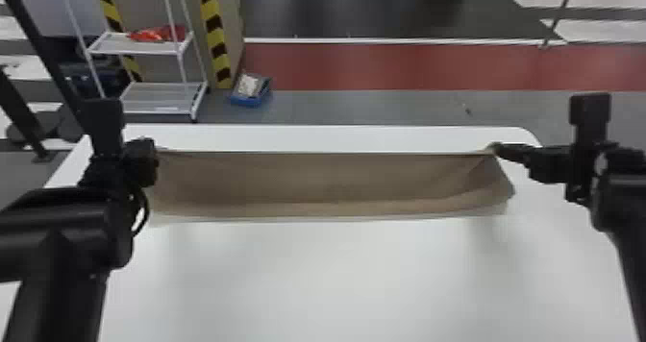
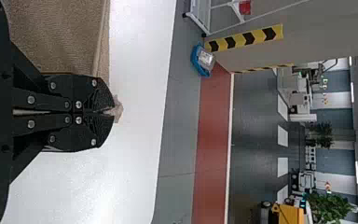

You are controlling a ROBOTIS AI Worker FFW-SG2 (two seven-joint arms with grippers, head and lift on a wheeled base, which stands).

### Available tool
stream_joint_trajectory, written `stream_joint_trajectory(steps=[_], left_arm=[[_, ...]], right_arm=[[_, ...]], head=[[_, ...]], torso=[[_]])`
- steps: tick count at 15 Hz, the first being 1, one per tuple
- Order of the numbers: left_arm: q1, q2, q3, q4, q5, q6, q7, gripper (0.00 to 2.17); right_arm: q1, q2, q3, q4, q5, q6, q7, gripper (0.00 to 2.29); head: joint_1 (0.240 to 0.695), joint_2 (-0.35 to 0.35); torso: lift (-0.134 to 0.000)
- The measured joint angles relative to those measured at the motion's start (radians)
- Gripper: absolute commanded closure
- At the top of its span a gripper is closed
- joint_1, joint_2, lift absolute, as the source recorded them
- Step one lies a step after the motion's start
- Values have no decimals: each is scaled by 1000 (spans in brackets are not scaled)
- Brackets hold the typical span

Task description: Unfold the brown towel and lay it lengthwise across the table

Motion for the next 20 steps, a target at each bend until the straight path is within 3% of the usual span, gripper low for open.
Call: stream_joint_trajectory(steps=[2, 5, 8, 12, 16, 20], left_arm=[[-36, 0, -23, 70, -14, 1, 18, 22], [-86, -2, -55, 181, -61, -2, 38, -2], [-109, 9, -68, 269, -103, -65, 55, -2], [-66, 36, -34, 298, -103, -221, 65, 66], [18, 47, 77, 231, 1, -279, -110, 76], [24, 98, 110, 239, 101, -277, -249, 83]], right_arm=[[-10, 0, 35, 42, 6, -49, -52, -2], [-26, 0, 79, 105, 11, -119, -165, 26], [-32, -9, 82, 135, 1, -160, -176, 36], [-1, -37, 66, 153, -38, -200, -161, 87], [42, -51, 42, 138, -72, -201, -88, 221], [43, -56, 34, 158, -74, -211, -87, 221]], head=[[666, -7], [673, -15], [675, -8], [683, 1], [695, 14], [695, 15]], torso=[[-121], [-121], [-121], [-121], [-121], [-121]])
